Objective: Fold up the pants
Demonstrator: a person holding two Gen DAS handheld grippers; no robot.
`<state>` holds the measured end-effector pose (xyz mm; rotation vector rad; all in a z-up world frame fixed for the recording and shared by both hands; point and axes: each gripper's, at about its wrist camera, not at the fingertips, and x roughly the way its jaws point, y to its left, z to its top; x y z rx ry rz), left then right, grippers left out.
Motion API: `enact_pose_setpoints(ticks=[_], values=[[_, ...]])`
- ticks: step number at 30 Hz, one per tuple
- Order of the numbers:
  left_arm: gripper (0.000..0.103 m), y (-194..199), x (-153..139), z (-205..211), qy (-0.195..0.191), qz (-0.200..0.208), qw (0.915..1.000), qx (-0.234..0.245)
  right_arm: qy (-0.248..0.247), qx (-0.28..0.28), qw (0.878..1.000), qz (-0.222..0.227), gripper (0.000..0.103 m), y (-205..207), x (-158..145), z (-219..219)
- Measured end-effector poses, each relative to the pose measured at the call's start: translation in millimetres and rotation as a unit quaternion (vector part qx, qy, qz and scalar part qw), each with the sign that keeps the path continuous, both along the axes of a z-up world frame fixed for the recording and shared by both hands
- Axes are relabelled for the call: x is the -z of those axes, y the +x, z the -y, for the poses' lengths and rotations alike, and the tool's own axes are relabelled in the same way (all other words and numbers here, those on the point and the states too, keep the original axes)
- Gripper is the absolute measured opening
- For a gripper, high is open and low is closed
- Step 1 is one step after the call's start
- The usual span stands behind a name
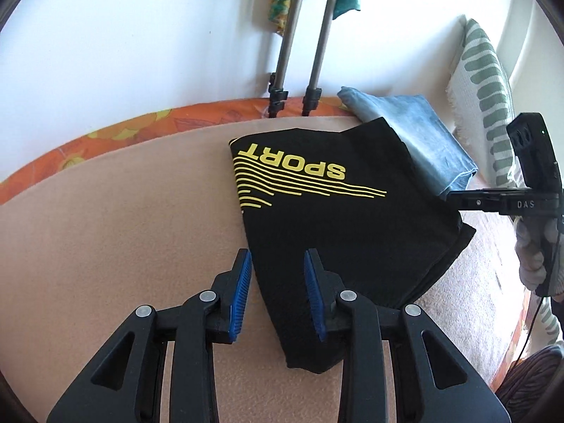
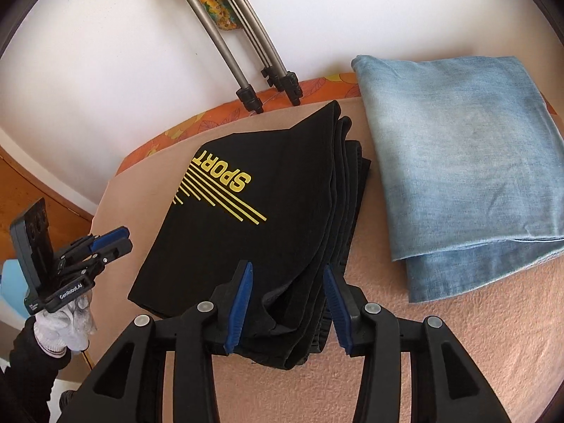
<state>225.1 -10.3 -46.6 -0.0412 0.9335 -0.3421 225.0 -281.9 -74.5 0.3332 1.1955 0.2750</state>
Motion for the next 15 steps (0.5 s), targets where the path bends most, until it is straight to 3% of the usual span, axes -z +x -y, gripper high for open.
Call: enact_pose_setpoints(ticks=[2,6,8,9,11,15], values=[[0.039,4.0,6.2,-4.5,-0.003,-0.011,0.9999,-0.006,-0.017,-0.003,1.0,-0.002,0.034,-6.6,4.6,-6.5],[0.039,11.5,9.5,-3.7,-0.003,-0.012,0.9999,-0.009,-0.019,0.005,1.0,-0.015,0.013,-17.0,18.7,-4.8],[0.041,20.2,8.5,-5.2,-0.012,-0.015,0.9998,-0.011,-0.007,0.01,1.0,-0.021,0.013,-20.5,21.7,0.6],[0.048,26.0,8.8,-6.4,-0.017,-0.018,0.9996,-0.014,-0.004,0.008,1.0,-0.024,0.013,-20.5,21.0,2.5],[0.05,36.9,8.9,-9.2,-0.022,-0.019,0.9993,-0.022,0.0,0.001,1.0,-0.026,0.019,-19.7,17.1,3.8],[0.05,58.4,14.4,-9.3,-0.027,-0.028,0.9988,-0.031,0.003,0.005,1.0,0.005,0.057,-8.6,2.2,8.5]])
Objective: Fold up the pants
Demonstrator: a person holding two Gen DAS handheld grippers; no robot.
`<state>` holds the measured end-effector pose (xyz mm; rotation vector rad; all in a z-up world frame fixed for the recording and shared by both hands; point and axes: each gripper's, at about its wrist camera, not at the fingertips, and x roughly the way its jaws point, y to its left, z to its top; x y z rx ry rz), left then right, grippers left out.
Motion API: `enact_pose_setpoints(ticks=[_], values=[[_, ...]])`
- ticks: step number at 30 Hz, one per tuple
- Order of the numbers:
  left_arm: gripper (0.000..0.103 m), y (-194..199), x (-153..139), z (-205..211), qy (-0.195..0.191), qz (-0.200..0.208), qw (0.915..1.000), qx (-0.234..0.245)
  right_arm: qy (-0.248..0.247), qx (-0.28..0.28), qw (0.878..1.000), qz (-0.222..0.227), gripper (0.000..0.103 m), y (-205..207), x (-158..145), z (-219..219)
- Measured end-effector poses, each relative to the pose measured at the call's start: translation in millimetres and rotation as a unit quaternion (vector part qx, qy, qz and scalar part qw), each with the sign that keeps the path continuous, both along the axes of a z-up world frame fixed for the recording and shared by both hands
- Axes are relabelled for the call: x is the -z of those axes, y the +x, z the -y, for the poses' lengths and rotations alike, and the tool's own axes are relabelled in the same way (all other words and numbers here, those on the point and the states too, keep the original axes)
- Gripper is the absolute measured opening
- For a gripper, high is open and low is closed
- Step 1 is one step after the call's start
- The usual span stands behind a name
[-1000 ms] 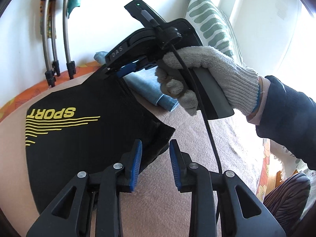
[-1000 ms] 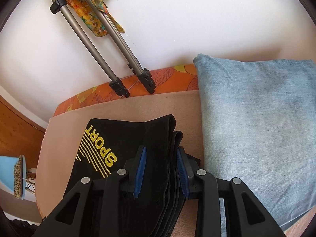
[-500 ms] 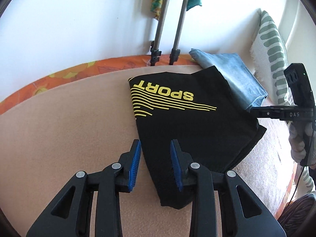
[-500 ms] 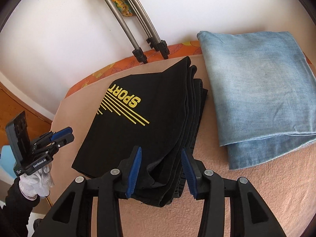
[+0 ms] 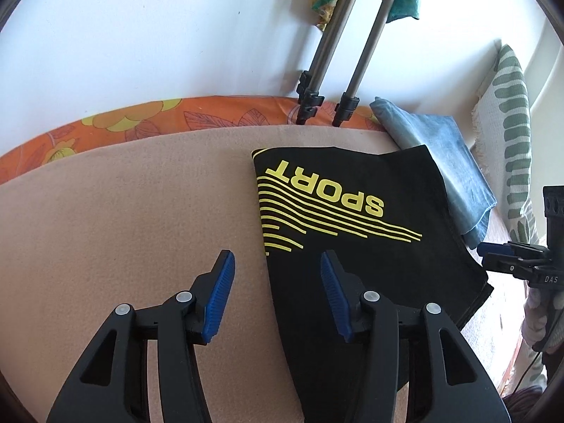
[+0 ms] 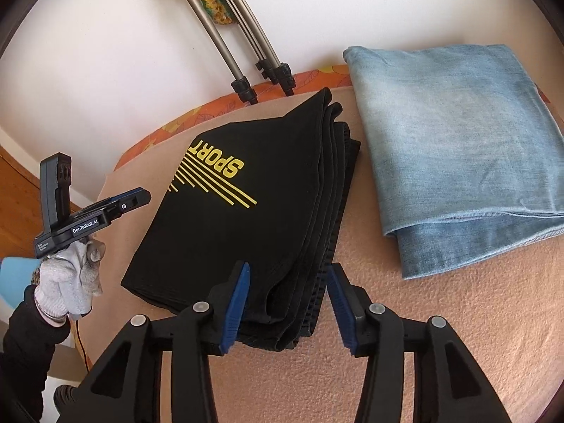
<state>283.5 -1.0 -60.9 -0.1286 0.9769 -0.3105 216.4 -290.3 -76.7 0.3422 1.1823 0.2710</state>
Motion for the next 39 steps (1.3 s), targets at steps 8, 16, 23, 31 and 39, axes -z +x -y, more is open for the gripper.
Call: enact_pose_setpoints(ticks=[8,16,23,31,39], values=[[0.05,30.3,13.3,1.1,-0.016,-0.015,0.9997,-0.014,0.035,0.019,0.999,-0.028,0.065,59.3,21.2,7.8],[0.05,46.1,23.9,6.4,-0.019,-0.021,0.9996,-0.001,0.025,0.034,0.998,-0.05,0.064,86.3,50.0,16.6],[0.05,51.6,23.6,13.3,-0.03,-0.011,0.9995,0.009,0.044,0.029,0.998,-0.034,0.064,87.4,46.2,14.9],[0.05,48.6,24.5,26.4,-0.01,0.005,0.9995,0.03,0.067,0.044,0.995,-0.058,0.051,81.2,41.9,29.4],[0.05,55.2,26.2,24.1,-0.024,0.01,0.9995,0.018,0.034,0.04,0.998,-0.044,0.057,89.7,45.9,19.3]])
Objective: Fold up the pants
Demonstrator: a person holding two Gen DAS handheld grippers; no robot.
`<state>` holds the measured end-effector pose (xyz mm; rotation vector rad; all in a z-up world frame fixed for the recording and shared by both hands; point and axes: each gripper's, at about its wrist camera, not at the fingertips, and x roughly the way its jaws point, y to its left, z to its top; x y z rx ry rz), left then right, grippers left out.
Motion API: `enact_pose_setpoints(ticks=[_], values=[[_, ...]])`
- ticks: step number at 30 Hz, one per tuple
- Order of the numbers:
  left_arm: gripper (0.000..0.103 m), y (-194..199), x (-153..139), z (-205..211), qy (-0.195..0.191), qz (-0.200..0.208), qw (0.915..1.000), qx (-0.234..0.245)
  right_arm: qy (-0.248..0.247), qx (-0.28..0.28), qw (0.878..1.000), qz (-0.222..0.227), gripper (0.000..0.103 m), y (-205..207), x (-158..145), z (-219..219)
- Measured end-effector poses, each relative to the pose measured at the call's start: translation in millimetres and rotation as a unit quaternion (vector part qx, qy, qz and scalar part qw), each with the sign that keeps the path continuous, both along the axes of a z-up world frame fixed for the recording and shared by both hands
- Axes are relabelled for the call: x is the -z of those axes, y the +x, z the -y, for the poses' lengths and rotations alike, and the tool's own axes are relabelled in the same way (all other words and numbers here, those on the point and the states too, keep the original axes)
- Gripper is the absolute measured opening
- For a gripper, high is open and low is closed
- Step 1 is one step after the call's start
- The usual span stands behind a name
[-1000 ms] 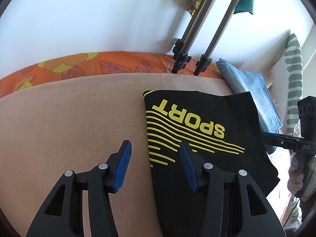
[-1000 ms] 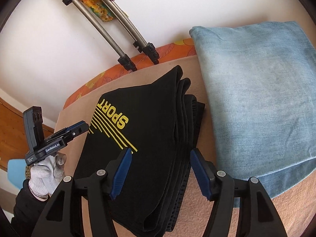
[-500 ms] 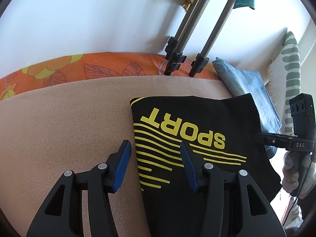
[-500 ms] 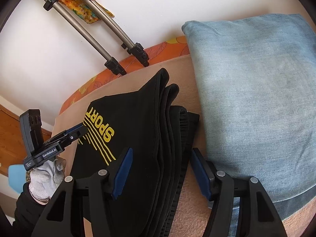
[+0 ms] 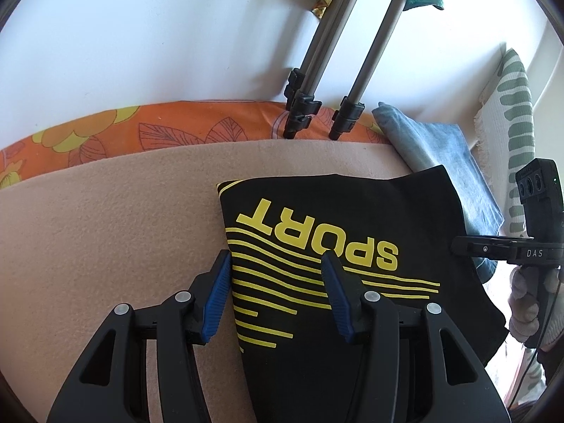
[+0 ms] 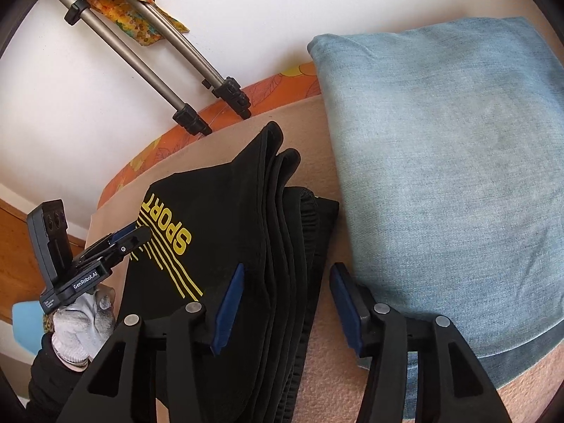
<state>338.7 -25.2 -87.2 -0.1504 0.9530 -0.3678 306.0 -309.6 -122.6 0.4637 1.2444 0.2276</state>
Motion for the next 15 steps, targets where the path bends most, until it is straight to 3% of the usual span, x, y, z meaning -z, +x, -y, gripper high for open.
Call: enact_pose_setpoints(ticks=[2,5,6,8,10,15], values=[[0.05,1.3,0.5,0.5,-0.004,0.004,1.0,0.002,0.001,-0.003,1.0,0.009,0.057,3.0,0.8,-2.4],[0.049,4.0,1.6,1.6,-0.015,0.009,0.9998,0.005,-0.002,-0.009,0.999,0.034,0.046,2.5,3.5,-5.5],[0.044,4.9,1.9,0.8,-0.017,0.01,0.9998,0.001,-0.002,-0.003,0.999,0.045,0.039,0.8,4.6,-4.9],[0.01,8.1,4.0,-2.1,-0.021,0.004,0.9997,-0.011,0.009,0.002,0.998,0.057,0.029,-1.8,8.0,-3.0],[0.008,7.8,4.6,-5.0,-0.033,0.002,0.9993,-0.014,0.025,0.005,0.998,0.066,0.026,-3.8,9.9,-1.0],[0.007,-2.0,-3.0,2.5,-0.015,0.029,0.9994,-0.011,0.034,0.006,0.996,0.08,0.021,-8.2,6.2,-2.9]])
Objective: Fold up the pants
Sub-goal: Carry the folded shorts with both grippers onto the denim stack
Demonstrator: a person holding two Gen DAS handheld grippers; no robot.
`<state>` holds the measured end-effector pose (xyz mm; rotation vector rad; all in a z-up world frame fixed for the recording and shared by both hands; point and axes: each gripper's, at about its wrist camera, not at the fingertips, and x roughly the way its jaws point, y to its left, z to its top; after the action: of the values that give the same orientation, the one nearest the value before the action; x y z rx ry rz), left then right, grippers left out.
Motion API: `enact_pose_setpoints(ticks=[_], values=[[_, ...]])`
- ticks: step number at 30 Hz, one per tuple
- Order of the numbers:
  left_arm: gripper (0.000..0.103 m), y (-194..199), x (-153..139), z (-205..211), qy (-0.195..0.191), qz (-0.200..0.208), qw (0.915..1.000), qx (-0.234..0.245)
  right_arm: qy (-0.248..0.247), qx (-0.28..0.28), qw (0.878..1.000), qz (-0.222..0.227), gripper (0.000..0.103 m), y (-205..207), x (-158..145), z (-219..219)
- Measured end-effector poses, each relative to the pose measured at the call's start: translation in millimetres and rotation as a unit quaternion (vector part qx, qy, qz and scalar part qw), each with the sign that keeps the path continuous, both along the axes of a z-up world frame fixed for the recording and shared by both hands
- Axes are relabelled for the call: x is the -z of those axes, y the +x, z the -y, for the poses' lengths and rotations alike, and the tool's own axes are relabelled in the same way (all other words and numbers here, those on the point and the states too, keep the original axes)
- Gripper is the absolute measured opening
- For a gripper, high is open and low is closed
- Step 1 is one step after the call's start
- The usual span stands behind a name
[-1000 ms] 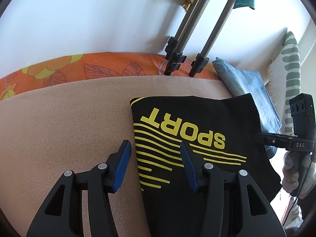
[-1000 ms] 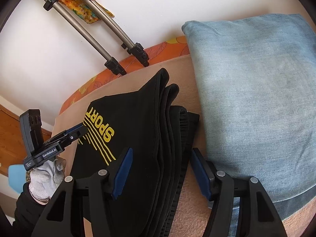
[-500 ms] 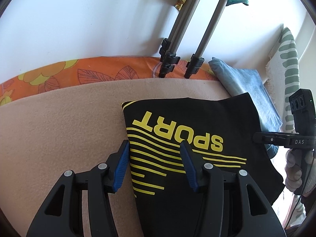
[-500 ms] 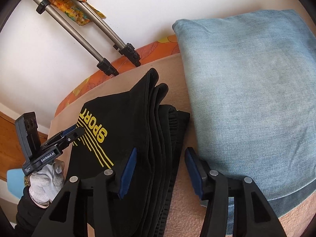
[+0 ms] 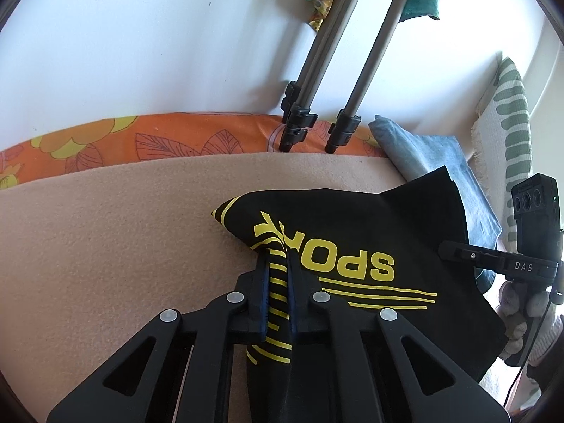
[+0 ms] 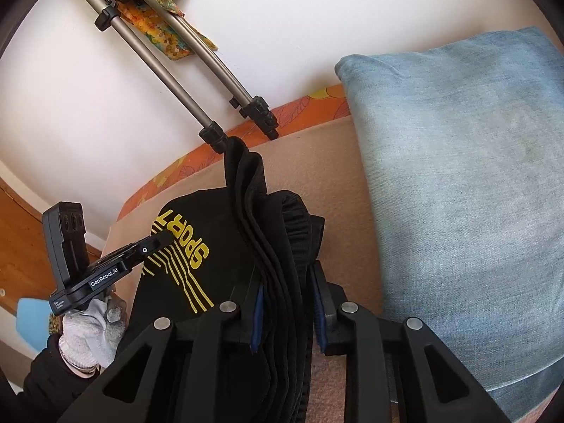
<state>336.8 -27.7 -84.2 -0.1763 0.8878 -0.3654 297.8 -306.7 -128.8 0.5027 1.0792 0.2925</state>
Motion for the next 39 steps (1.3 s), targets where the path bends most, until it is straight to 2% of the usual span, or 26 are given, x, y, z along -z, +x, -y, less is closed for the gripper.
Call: enact_pose_setpoints(ticks=[4,6,14,20,24,32,39], values=[[0.007,-7.8,-11.5,-0.7,-0.01,0.016,0.9998,-0.001,0.006,0.003,1.0,0.013,0.017,-4.9,-11.2,2.6],[0.007,-14.7,-21.9,2.9,-0.003,0.034,0.9994,0.006,-0.005,-0.004,1.0,0.027,0.016,-8.8,-21.8,-0.1],[0.007,-48.4,-77.7,10.6,-0.008,0.104,0.9943,0.02,-0.014,-0.014,0.996,0.082,0.014,-35.0,-73.1,-0.3],[0.006,-68.2,-113.0,30.6,-0.022,0.139,0.989,0.044,-0.015,0.003,0.993,0.12,0.014,-62.6,-111.0,20.1],[0.006,-76.7,-129.2,56.2,-0.018,0.162,0.9845,0.065,-0.031,0.017,0.99,0.137,0.013,-74.3,-132.7,35.9],[0.006,-73.5,-155.7,118.7,-0.044,0.184,0.9765,0.104,-0.061,0.051,0.983,0.164,0.013,-101.6,-174.6,90.8],[0.006,-54.4,-159.5,170.4,-0.066,0.194,0.9708,0.125,-0.1,0.073,0.978,0.169,0.013,-104.4,-192.3,139.8]])
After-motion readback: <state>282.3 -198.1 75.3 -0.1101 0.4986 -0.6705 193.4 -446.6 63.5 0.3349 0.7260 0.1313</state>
